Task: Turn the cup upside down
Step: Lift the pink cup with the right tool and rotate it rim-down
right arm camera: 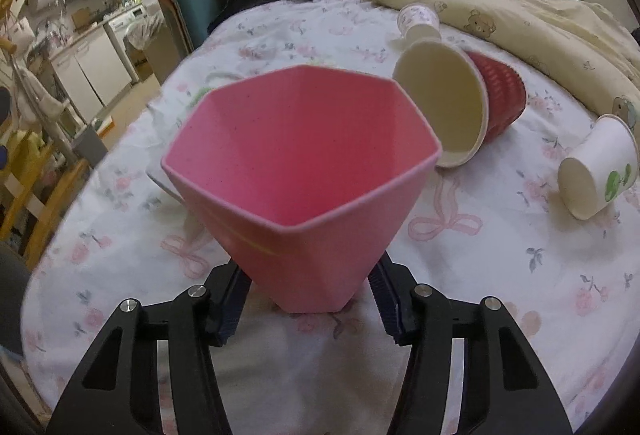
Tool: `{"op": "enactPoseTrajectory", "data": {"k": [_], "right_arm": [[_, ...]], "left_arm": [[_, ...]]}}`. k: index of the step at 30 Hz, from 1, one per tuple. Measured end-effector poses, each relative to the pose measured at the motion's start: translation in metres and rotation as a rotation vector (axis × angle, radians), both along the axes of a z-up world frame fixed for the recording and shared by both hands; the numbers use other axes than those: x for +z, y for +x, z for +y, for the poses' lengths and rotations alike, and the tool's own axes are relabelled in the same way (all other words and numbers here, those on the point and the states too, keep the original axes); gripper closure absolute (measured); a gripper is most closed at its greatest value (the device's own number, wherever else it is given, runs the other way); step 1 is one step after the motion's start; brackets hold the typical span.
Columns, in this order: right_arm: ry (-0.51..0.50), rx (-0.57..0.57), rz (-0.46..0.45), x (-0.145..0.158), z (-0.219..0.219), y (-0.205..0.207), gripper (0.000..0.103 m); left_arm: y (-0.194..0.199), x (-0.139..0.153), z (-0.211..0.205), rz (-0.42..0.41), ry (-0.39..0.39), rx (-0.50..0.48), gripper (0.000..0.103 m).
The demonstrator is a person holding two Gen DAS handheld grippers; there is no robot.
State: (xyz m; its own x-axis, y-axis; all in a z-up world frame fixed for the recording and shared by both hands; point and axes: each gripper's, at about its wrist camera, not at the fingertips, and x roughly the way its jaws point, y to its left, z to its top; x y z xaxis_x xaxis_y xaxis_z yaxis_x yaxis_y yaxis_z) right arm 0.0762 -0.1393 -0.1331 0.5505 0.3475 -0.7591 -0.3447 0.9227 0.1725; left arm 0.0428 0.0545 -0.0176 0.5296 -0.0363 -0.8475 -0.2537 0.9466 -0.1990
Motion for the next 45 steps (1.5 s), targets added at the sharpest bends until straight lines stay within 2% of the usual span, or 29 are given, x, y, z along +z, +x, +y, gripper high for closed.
{"op": "enactPoseTrajectory", "data": {"k": [4, 8, 12, 14, 17, 20, 23, 25, 27, 31, 35, 38, 45], "right_arm": [[0.033, 0.01, 0.006, 0.024, -0.006, -0.002, 0.045], [0.074, 0.051, 0.032, 0.06, -0.018, -0.003, 0.045], [-0.023, 0.106, 0.021, 0.092, -0.025, -0.01, 0.045], [-0.055, 0.097, 0.052, 0.102, -0.036, -0.012, 0.045], [-0.061, 0.079, 0.095, 0.109, -0.053, -0.017, 0.045], [-0.01, 0.085, 0.124, 0.108, -0.065, -0.027, 0.045], [0.019, 0.102, 0.112, 0.1, -0.066, -0.036, 0.045], [0.028, 0.108, 0.129, 0.094, -0.061, -0.037, 0.045], [0.028, 0.139, 0.102, 0.099, -0.053, -0.039, 0.045], [0.042, 0.175, 0.114, 0.096, -0.046, -0.039, 0.045], [0.055, 0.193, 0.116, 0.097, -0.043, -0.041, 0.045], [0.05, 0.198, 0.112, 0.097, -0.043, -0.043, 0.045], [0.061, 0.201, 0.073, 0.105, -0.05, -0.05, 0.045]], "left_arm": [[-0.004, 0.011, -0.004, -0.06, -0.014, -0.042, 0.009], [-0.007, 0.021, -0.011, -0.108, -0.042, -0.079, 0.009], [-0.009, 0.029, -0.023, -0.145, -0.062, -0.135, 0.009], [-0.01, 0.031, -0.03, -0.16, -0.077, -0.173, 0.009], [-0.014, 0.033, -0.044, -0.181, -0.104, -0.242, 0.009], [-0.015, 0.033, -0.062, -0.181, -0.162, -0.349, 0.009], [-0.018, 0.033, -0.08, -0.177, -0.18, -0.447, 0.009], [-0.018, 0.033, -0.088, -0.178, -0.188, -0.483, 0.009], [-0.017, 0.032, -0.094, -0.173, -0.198, -0.512, 0.009], [-0.016, 0.03, -0.1, -0.163, -0.221, -0.537, 0.009], [-0.013, 0.026, -0.101, -0.146, -0.207, -0.529, 0.009], [-0.012, 0.026, -0.096, -0.15, -0.188, -0.493, 0.009], [-0.003, 0.019, -0.072, -0.125, -0.21, -0.393, 0.009]]}}
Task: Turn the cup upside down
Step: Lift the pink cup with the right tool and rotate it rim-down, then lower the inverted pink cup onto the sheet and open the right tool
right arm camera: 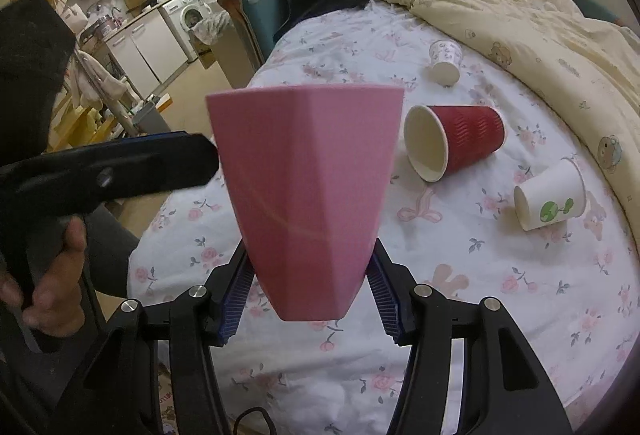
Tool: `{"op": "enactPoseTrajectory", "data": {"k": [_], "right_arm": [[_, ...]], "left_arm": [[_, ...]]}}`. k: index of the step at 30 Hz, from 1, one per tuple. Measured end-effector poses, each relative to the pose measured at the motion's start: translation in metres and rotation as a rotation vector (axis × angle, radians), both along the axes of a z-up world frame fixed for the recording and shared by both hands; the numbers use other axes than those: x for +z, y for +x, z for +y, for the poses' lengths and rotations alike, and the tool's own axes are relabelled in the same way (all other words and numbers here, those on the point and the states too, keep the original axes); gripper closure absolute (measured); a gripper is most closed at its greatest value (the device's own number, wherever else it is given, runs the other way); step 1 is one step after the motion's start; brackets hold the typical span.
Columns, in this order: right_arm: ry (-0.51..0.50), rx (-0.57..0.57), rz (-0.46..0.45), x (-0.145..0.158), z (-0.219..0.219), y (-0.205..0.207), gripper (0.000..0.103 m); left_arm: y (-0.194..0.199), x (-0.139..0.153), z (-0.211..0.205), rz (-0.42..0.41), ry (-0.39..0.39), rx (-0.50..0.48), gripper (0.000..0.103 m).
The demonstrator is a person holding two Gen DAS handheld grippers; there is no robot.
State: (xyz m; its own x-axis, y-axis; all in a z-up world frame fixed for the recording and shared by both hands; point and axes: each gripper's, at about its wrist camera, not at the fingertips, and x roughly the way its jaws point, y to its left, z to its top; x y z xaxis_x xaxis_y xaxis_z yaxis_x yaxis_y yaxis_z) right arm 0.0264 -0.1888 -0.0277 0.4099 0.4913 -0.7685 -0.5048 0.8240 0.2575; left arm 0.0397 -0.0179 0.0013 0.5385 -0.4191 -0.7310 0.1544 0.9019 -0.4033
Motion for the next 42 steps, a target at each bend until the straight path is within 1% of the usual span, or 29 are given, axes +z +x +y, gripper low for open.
{"op": "enactPoseTrajectory", "data": {"k": [3, 4, 5, 7, 11, 12, 14, 17, 19, 22, 24, 28, 32, 34, 37, 39, 41, 42], "right_arm": [[0.0, 0.012, -0.023, 0.005, 0.0, -0.006, 0.045], [0.0, 0.018, -0.027, 0.006, 0.0, -0.007, 0.045], [-0.005, 0.023, -0.027, 0.006, 0.001, -0.008, 0.045], [-0.022, 0.015, -0.015, 0.003, 0.0, -0.007, 0.045], [-0.005, 0.001, 0.027, -0.003, -0.005, -0.001, 0.045], [-0.006, 0.005, 0.027, -0.003, -0.004, -0.001, 0.045], [-0.012, 0.028, 0.027, -0.004, 0.001, -0.004, 0.045], [-0.023, 0.065, 0.012, -0.002, 0.008, -0.01, 0.045], [-0.023, 0.071, 0.006, -0.002, 0.009, -0.011, 0.045], [-0.021, 0.076, -0.001, -0.001, 0.008, -0.014, 0.046], [-0.028, 0.077, -0.006, 0.0, 0.007, -0.015, 0.046], [-0.034, 0.066, 0.007, -0.003, 0.005, -0.014, 0.046], [-0.041, 0.048, 0.029, -0.006, 0.003, -0.011, 0.046], [-0.027, 0.033, 0.052, -0.008, 0.0, -0.008, 0.046], [-0.006, 0.013, 0.08, -0.008, -0.003, -0.006, 0.046], [-0.006, 0.0, 0.114, -0.012, -0.001, -0.006, 0.046], [-0.019, -0.053, 0.171, -0.024, 0.0, -0.001, 0.045], [-0.011, -0.088, 0.229, -0.032, -0.001, 0.003, 0.045]], "left_arm": [[0.001, -0.001, 0.005, 0.002, 0.008, 0.023, 0.009], [0.001, 0.0, 0.006, 0.0, 0.002, 0.026, 0.009], [-0.001, 0.002, 0.007, -0.011, -0.022, 0.022, 0.009], [-0.005, 0.009, 0.005, -0.038, -0.044, -0.008, 0.009], [-0.011, 0.014, -0.013, -0.06, -0.065, -0.122, 0.009], [-0.012, 0.014, -0.019, -0.06, -0.051, -0.14, 0.009], [-0.012, 0.013, -0.024, -0.063, -0.02, -0.144, 0.009], [-0.009, 0.01, -0.022, -0.047, -0.021, -0.121, 0.009], [-0.006, 0.009, -0.014, -0.038, -0.018, -0.084, 0.009], [-0.002, 0.006, -0.003, -0.015, -0.035, -0.036, 0.009], [-0.001, 0.003, 0.001, -0.008, -0.024, -0.016, 0.009], [0.0, -0.001, 0.002, 0.01, -0.005, -0.004, 0.009], [-0.001, 0.002, 0.004, -0.01, -0.003, 0.0, 0.009], [-0.001, 0.002, 0.006, -0.018, 0.011, 0.012, 0.009], [-0.001, 0.003, 0.005, -0.017, -0.014, -0.004, 0.009], [-0.002, 0.007, 0.002, -0.029, 0.005, -0.004, 0.009], [-0.003, 0.012, 0.007, -0.052, 0.009, 0.03, 0.009], [-0.001, 0.013, 0.01, -0.049, 0.006, 0.052, 0.009]]}}
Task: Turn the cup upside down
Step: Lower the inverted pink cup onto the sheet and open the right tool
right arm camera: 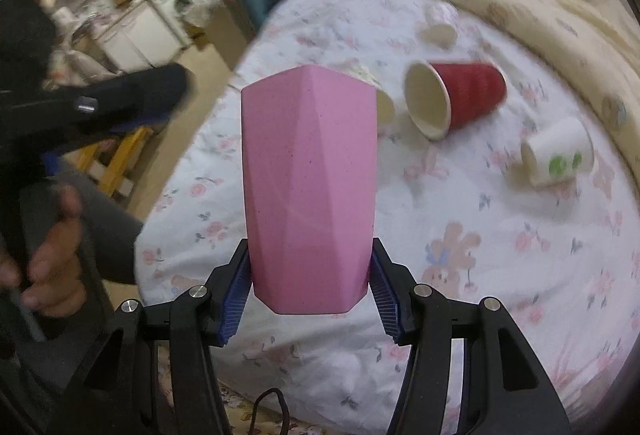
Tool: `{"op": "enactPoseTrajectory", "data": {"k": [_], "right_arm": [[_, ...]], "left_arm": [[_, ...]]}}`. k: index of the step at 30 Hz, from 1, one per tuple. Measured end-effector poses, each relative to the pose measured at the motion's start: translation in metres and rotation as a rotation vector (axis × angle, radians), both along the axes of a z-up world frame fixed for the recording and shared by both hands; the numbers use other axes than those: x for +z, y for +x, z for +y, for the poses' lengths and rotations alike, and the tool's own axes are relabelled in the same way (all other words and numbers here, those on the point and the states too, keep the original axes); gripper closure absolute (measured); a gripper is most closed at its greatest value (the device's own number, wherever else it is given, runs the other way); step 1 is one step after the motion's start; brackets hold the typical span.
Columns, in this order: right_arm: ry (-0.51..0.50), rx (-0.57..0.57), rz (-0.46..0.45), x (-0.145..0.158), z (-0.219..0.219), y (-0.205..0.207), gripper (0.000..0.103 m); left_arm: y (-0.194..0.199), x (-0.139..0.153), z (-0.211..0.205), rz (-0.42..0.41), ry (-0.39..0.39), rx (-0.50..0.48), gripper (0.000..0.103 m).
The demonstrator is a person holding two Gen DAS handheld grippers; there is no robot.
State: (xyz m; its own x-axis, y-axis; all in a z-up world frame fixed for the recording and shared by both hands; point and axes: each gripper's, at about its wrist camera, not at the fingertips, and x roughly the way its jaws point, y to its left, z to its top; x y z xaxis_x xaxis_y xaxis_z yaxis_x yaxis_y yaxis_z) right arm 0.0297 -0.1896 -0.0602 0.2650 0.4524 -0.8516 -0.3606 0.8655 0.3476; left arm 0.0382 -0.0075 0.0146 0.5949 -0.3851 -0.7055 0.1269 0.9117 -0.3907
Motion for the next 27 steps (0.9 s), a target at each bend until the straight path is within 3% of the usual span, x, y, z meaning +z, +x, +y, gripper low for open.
{"op": "enactPoseTrajectory", "data": {"k": [4, 8, 13, 21, 22, 24, 27], "right_arm": [[-0.048, -0.086, 0.119, -0.029, 0.005, 0.009, 0.046], [-0.062, -0.115, 0.234, -0.062, 0.011, 0.011, 0.045], [-0.067, -0.136, 0.277, -0.08, 0.014, 0.014, 0.045], [-0.06, -0.134, 0.295, -0.082, 0.018, 0.017, 0.043], [-0.062, -0.128, 0.296, -0.08, 0.018, 0.017, 0.04], [-0.052, -0.128, 0.29, -0.075, 0.015, 0.017, 0.018], [-0.035, -0.143, 0.252, -0.064, 0.006, 0.015, 0.016]], "left_arm": [[0.004, -0.002, 0.012, 0.032, 0.012, 0.065, 0.009], [0.001, -0.008, 0.02, 0.052, 0.101, 0.112, 0.009], [0.0, -0.024, 0.025, 0.127, 0.196, 0.162, 0.009], [0.0, -0.025, 0.026, 0.134, 0.205, 0.164, 0.009], [-0.001, -0.024, 0.025, 0.128, 0.216, 0.166, 0.009], [-0.002, -0.021, 0.018, 0.111, 0.24, 0.156, 0.009], [-0.002, -0.022, 0.014, 0.114, 0.26, 0.15, 0.009]]}}
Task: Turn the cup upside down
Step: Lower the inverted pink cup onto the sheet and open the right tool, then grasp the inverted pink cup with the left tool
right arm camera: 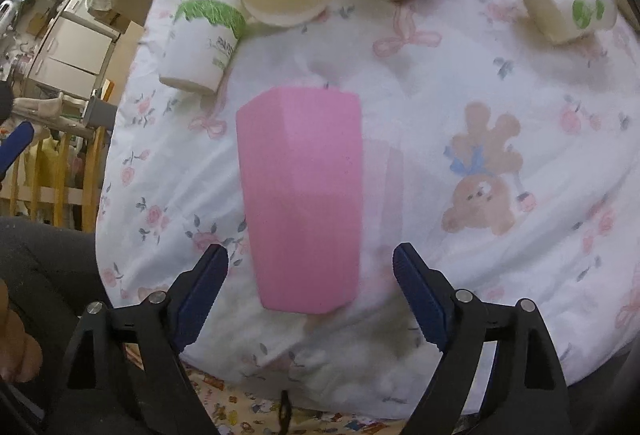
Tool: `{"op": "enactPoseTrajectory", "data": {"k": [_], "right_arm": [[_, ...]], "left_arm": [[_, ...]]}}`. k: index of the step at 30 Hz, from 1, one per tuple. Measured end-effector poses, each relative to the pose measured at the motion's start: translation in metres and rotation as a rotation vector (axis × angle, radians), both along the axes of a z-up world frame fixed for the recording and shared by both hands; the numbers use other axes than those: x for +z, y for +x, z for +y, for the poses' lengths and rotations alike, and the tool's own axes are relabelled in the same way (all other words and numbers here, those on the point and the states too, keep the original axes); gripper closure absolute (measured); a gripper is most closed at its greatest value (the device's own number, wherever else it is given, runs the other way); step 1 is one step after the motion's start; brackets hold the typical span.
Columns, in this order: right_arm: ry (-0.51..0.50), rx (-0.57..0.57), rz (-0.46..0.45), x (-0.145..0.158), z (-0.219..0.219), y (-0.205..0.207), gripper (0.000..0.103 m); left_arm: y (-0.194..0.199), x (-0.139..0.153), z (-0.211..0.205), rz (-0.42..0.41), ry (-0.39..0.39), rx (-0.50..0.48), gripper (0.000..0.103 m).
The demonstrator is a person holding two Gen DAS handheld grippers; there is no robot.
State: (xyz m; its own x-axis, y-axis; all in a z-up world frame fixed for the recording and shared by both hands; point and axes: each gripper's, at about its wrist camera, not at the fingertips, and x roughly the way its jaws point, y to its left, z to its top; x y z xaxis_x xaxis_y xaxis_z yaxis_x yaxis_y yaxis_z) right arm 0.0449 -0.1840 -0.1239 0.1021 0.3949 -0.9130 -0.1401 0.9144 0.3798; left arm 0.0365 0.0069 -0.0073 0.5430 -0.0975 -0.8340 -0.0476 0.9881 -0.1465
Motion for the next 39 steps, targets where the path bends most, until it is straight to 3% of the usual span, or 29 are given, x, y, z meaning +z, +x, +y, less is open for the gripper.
{"op": "enactPoseTrajectory", "data": {"k": [3, 6, 10, 14, 18, 25, 29, 34, 39], "right_arm": [[0.053, -0.035, -0.013, 0.018, -0.014, -0.002, 0.016], [0.024, -0.047, -0.096, 0.049, -0.033, -0.007, 0.016], [-0.01, -0.12, -0.197, 0.082, -0.07, -0.003, 0.015], [-0.129, -0.147, -0.284, 0.09, -0.092, 0.004, 0.015], [-0.041, -0.226, -0.307, 0.094, -0.116, 0.0, 0.015], [-0.014, -0.261, -0.329, 0.096, -0.122, 0.0, 0.015], [-0.006, -0.274, -0.321, 0.095, -0.123, 0.002, 0.015], [-0.011, -0.254, -0.314, 0.092, -0.117, 0.006, 0.015], [-0.013, -0.25, -0.313, 0.091, -0.113, 0.006, 0.015]], "left_arm": [[-0.001, -0.002, 0.004, 0.022, -0.007, 0.033, 0.009], [-0.005, -0.005, -0.002, 0.048, -0.016, 0.046, 0.009], [-0.015, -0.025, -0.045, 0.127, -0.034, -0.025, 0.009], [-0.021, -0.056, -0.081, 0.19, -0.074, -0.017, 0.009], [-0.019, -0.075, -0.104, 0.224, -0.067, -0.019, 0.009], [-0.018, -0.103, -0.131, 0.266, -0.014, -0.052, 0.01], [-0.016, -0.11, -0.131, 0.243, 0.026, -0.059, 0.019], [-0.015, -0.119, -0.129, 0.278, -0.019, -0.08, 0.046], [-0.017, -0.105, -0.122, 0.253, -0.06, -0.103, 0.05]]}}
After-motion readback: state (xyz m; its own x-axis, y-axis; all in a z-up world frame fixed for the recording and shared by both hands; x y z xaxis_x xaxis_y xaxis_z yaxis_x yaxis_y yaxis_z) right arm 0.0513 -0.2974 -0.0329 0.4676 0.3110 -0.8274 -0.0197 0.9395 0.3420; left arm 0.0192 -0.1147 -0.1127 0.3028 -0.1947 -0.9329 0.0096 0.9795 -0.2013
